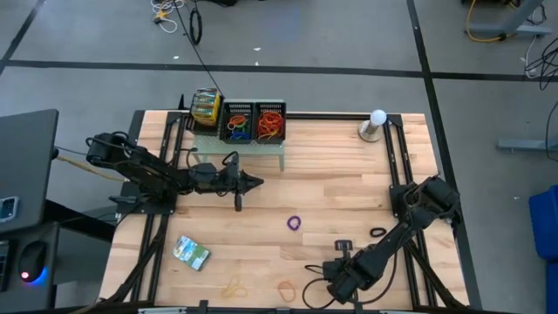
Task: Pick & Place Office Desk Supplies
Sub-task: Put the red rubber band into the right black bin on the shelf
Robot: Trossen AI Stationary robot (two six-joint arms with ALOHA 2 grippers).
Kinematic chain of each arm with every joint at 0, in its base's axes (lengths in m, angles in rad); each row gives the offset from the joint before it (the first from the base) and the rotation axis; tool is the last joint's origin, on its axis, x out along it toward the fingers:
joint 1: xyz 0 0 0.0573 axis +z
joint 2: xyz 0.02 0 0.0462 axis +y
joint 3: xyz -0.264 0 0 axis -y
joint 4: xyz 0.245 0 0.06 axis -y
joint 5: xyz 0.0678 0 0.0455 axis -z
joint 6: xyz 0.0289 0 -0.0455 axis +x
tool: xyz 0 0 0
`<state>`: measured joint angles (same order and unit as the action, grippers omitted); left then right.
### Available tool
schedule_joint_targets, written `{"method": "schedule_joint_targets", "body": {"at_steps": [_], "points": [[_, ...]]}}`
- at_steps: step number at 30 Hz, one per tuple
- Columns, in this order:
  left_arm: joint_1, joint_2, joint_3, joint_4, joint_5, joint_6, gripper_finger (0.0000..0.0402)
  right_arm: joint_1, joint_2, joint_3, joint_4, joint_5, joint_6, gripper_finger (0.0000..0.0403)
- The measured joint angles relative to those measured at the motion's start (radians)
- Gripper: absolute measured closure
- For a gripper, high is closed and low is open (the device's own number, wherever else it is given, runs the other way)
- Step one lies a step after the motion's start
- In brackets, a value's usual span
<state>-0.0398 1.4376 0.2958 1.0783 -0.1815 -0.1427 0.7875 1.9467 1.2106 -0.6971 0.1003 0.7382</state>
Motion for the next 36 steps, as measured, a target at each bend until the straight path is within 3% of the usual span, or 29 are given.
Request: {"method": "schedule_joint_targets", "body": {"at_steps": [6, 14, 20, 26, 31, 36], "points": [[0.002, 0.000, 0.000, 0.007, 0.006, -0.042, 0.0388, -0.041, -0.074, -0.006, -0.063, -0.008, -0.072, 0.0397], [-0.073, 0.009, 0.003, 0.004, -0.018, -0.130, 0.0369, -0.185, -0.260, -0.008, -0.069, 0.238, -0.306, 0.0400], [-0.205, 0.124, 0.009, 0.082, -0.158, -0.164, 0.0317, -0.308, -0.311, -0.008, 0.021, 0.360, -0.529, 0.0401], [-0.264, 0.305, 0.145, 0.124, -0.262, -0.195, 0.0255, -0.416, -0.301, -0.008, 0.142, 0.401, -0.676, 0.0401], [-0.268, 0.421, 0.282, 0.124, -0.300, -0.160, 0.0202, -0.468, -0.302, -0.008, 0.223, 0.421, -0.711, 0.0402], [-0.267, 0.451, 0.355, 0.111, -0.320, -0.130, 0.0173, -0.473, -0.302, -0.008, 0.241, 0.420, -0.703, 0.0402]]}}
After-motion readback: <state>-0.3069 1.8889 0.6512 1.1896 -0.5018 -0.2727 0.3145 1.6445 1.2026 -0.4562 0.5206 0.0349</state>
